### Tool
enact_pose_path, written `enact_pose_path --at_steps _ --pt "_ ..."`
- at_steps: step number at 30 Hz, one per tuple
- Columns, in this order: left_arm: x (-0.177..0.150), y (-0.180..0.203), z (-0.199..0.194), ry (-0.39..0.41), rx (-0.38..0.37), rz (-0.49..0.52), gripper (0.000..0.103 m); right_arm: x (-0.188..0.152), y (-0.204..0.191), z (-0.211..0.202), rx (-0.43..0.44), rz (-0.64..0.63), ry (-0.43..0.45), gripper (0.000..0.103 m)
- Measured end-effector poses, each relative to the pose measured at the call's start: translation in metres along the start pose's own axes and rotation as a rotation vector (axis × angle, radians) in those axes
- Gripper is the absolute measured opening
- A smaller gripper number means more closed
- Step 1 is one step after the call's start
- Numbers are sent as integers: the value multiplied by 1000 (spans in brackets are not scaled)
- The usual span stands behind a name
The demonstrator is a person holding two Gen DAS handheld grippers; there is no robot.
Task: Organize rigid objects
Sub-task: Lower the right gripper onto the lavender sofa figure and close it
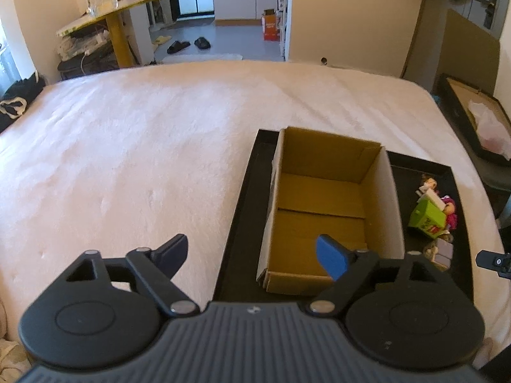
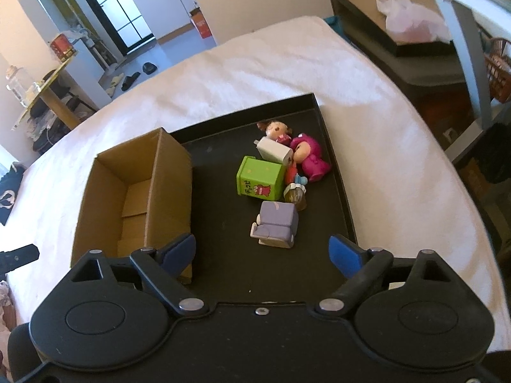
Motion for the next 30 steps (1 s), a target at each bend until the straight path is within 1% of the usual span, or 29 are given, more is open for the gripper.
enact_pose_path --at_steps 9,14,15,17,19,25,26,27,29,30 --pt "5 -3 41 -68 2 -42 73 23 11 44 -5 43 -46 86" --pt "5 -5 56 -87 6 -50 71 34 12 67 11 61 -66 85" --pt "4 -4 60 -92 4 -47 69 35 11 73 12 59 -70 83" --pt "3 -4 66 -98 2 -42 67 39 10 84 -17 51 -85 83" --pt "3 -6 73 -117 -4 -53 63 40 9 93 -19 43 -103 82" --pt "5 -10 83 -129 -2 -79 58 40 10 104 -31 44 -129 82" --pt "4 -10 85 -134 -1 -79 56 41 9 106 -33 45 -131 81" --pt "4 -9 89 -141 -2 -78 54 42 8 109 -38 43 -134 77" --pt "4 -6 92 -147 2 -71 48 44 4 116 -43 37 -146 68" --pt "3 -5 92 -143 4 -64 45 44 2 118 -51 37 -154 60"
Point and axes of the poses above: each gripper's, at about its wrist camera, not at the fingertips, and z roughly the way its jaws point, y to its right, x to its top, the point moved 1 cm from there along z, roughly the way its jaws point, and after that the axes turned 9 degrees about -y, right-handed, at the moved point
